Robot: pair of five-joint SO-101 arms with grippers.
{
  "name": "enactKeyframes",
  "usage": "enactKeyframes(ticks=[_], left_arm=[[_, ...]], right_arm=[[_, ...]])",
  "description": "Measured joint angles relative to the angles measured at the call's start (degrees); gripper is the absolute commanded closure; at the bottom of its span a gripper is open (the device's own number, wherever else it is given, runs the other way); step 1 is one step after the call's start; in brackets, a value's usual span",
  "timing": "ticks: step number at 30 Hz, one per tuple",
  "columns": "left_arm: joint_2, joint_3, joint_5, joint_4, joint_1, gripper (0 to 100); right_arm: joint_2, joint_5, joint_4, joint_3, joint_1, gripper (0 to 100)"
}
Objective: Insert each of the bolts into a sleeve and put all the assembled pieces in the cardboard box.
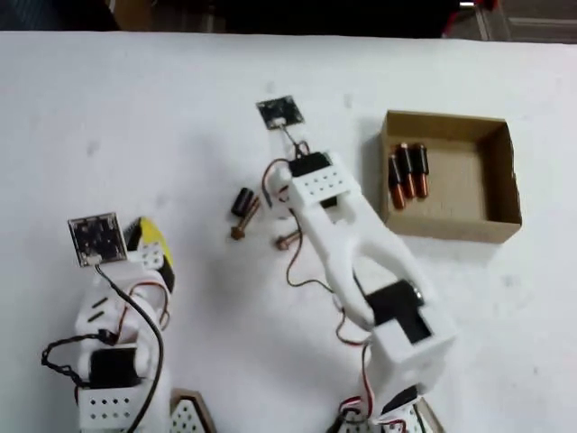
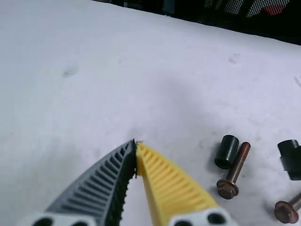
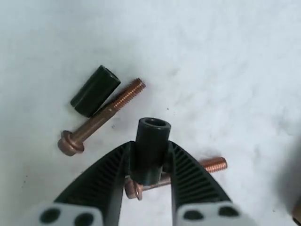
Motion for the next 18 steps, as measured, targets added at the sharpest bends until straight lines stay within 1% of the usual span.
enactKeyframes(ticks=[4, 18], left_arm=[[0.0, 0.0, 0.0, 0.0, 0.0, 98], [0.0, 0.0, 0.0, 0.0, 0.0, 98]], right_arm=[[-6.8, 2.4, 4.6, 0.0, -0.1, 98.1], [-33.1, 2.6, 19.7, 0.0, -0.1, 98.1]])
